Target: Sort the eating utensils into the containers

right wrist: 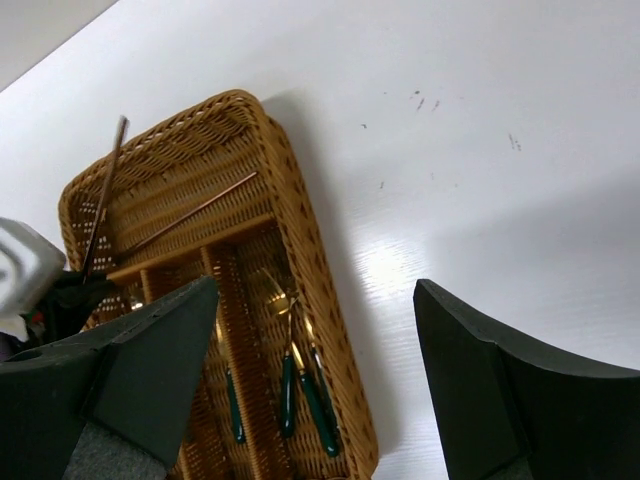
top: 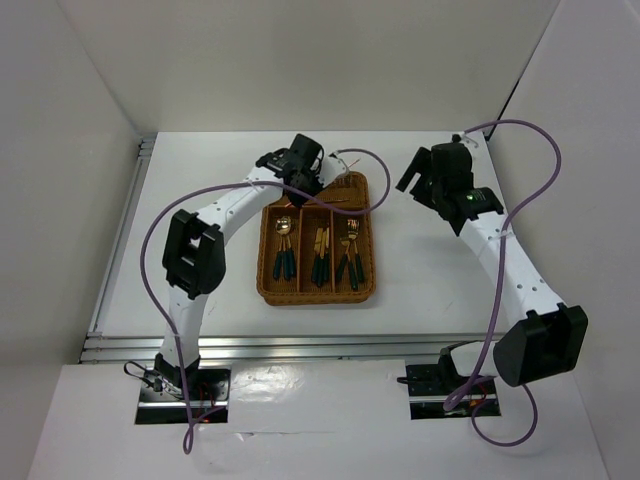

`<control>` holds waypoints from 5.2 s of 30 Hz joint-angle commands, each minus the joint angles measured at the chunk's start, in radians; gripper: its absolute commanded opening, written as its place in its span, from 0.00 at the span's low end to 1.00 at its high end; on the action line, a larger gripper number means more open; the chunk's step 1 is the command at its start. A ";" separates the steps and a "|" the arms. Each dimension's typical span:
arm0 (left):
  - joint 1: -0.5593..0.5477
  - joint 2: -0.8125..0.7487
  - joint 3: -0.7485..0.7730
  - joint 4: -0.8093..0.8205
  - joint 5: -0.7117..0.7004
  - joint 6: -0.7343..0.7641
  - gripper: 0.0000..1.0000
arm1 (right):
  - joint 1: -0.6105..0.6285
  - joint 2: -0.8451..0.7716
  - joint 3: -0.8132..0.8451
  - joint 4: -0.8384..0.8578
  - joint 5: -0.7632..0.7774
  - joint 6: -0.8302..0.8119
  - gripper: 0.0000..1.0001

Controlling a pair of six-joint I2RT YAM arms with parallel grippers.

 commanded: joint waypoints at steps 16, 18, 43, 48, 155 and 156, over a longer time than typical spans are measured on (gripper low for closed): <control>-0.013 -0.075 -0.286 0.413 -0.303 0.592 0.00 | -0.003 0.070 0.094 -0.038 0.072 -0.019 0.87; -0.013 -0.086 -0.319 0.461 -0.330 0.629 0.00 | -0.003 0.080 0.103 -0.038 0.061 -0.019 0.87; -0.042 -0.086 -0.337 0.558 -0.424 0.571 0.40 | -0.003 0.061 0.066 -0.029 0.042 -0.019 0.87; -0.042 -0.086 -0.337 0.545 -0.415 0.543 0.43 | -0.003 0.061 0.066 -0.029 0.042 -0.019 0.87; 0.064 0.141 -0.107 0.570 -0.080 0.305 0.46 | -0.003 0.001 -0.022 -0.048 0.051 0.056 0.86; 0.064 0.150 -0.107 0.570 -0.081 0.305 0.47 | -0.003 0.001 -0.022 -0.048 0.051 0.056 0.86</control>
